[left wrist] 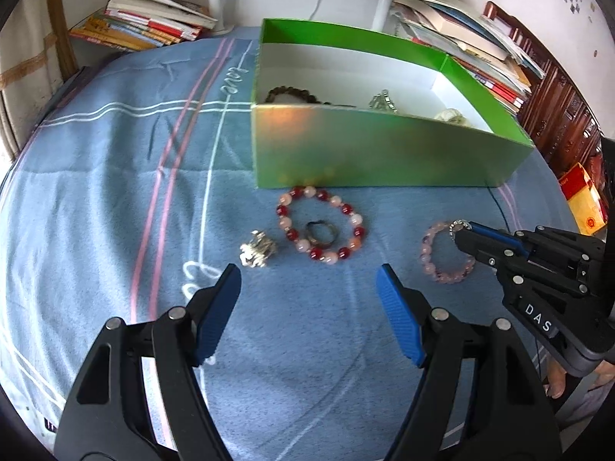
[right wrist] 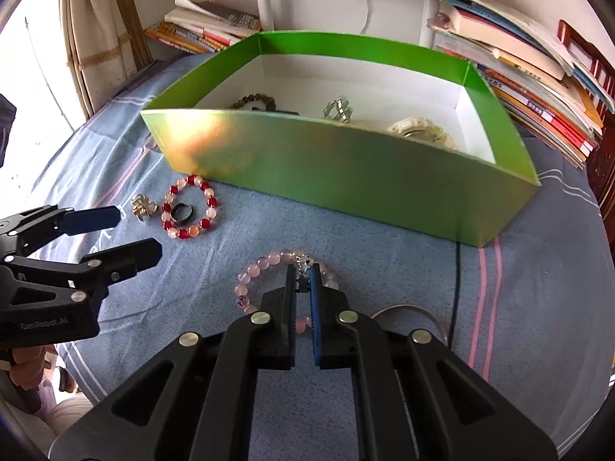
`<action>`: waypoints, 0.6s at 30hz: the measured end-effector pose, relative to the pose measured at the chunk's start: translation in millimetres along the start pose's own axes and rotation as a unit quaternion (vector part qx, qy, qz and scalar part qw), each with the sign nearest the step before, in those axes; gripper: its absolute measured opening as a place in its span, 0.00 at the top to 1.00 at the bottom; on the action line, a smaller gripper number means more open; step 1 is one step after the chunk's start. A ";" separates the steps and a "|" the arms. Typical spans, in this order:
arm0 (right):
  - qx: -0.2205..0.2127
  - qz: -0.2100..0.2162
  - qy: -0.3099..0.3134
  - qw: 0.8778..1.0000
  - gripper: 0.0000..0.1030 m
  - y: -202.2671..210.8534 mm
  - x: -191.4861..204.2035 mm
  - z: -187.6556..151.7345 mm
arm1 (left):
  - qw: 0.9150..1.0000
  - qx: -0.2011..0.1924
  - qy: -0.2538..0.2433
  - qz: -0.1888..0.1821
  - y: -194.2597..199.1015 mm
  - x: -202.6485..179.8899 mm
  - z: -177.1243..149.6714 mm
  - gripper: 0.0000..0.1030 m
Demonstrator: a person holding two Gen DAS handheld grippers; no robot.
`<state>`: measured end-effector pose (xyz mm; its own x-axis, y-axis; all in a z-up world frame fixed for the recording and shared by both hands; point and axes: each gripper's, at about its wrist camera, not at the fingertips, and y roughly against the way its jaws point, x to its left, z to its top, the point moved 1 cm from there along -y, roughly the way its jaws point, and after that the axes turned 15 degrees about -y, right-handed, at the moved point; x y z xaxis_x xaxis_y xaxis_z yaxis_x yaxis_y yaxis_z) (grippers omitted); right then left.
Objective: Organize jewelry
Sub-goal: 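Grasp the small silver ring inside the pink bead bracelet with the right tool, then lift the silver ring with the right tool while the left tool grasps the ring in the red-white bracelet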
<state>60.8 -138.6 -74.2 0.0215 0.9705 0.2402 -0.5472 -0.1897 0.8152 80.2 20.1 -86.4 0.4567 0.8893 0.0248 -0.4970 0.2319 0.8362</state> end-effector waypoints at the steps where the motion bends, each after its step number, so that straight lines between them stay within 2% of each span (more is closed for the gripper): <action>1: -0.004 -0.001 -0.003 1.000 0.94 1.6 0.0 1.2 | 1.000 0.000 -0.003 -0.002 0.0 -1.4 2.1 0.48; 4: -0.013 -0.006 -0.013 1.000 0.94 7.9 -8.1 1.2 | 1.000 -0.001 -0.012 -0.018 -3.1 -6.0 10.8 0.67; 10: -0.025 -0.026 -0.047 0.998 0.94 15.8 -36.9 0.1 | 0.999 0.010 -0.022 -0.033 -21.5 -8.9 23.2 0.72; 13: -0.025 -0.034 -0.056 0.998 0.93 16.3 -49.6 -1.1 | 0.999 0.011 -0.024 -0.027 -26.0 -9.0 28.4 0.76; 18: -0.022 -0.034 -0.062 0.997 0.93 12.7 -57.1 0.6 | 0.999 0.013 -0.028 -0.017 -26.0 -8.2 32.4 0.76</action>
<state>53.1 -196.5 -77.2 0.1619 0.9545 0.2506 -0.5778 -0.1141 0.8082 113.3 -6.0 -90.5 0.5145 0.8571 0.0266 -0.4616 0.2507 0.8509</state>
